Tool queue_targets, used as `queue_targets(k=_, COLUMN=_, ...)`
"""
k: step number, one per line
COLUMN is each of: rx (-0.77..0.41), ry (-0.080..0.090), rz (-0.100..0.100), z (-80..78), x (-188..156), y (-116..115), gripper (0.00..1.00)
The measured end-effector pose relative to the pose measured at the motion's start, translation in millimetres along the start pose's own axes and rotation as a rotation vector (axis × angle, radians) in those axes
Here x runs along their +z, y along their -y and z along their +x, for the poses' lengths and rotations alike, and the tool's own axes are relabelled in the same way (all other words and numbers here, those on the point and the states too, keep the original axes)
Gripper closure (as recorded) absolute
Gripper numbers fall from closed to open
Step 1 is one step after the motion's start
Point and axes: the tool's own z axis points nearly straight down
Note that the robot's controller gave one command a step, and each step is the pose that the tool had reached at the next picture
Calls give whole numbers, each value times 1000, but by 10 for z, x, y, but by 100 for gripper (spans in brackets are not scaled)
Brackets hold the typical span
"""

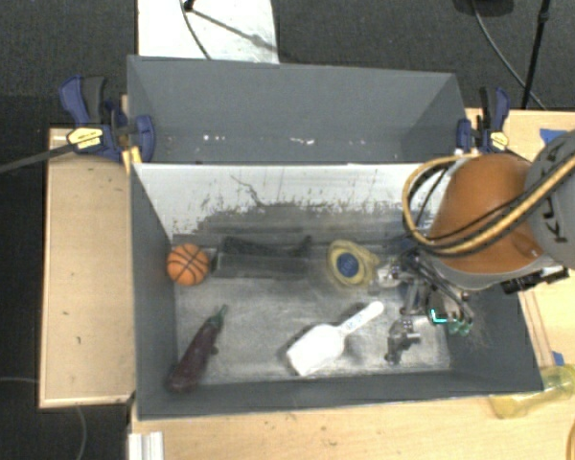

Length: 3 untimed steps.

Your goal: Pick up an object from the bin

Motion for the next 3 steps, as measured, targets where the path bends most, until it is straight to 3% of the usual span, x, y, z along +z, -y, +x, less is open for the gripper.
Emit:
queue_targets(k=2, rx=-23, ry=6, rz=1, z=-41, x=16, y=-21, gripper=0)
queue_targets(k=3, rx=-117, ry=9, rz=0, z=48, x=599, y=-564, gripper=100)
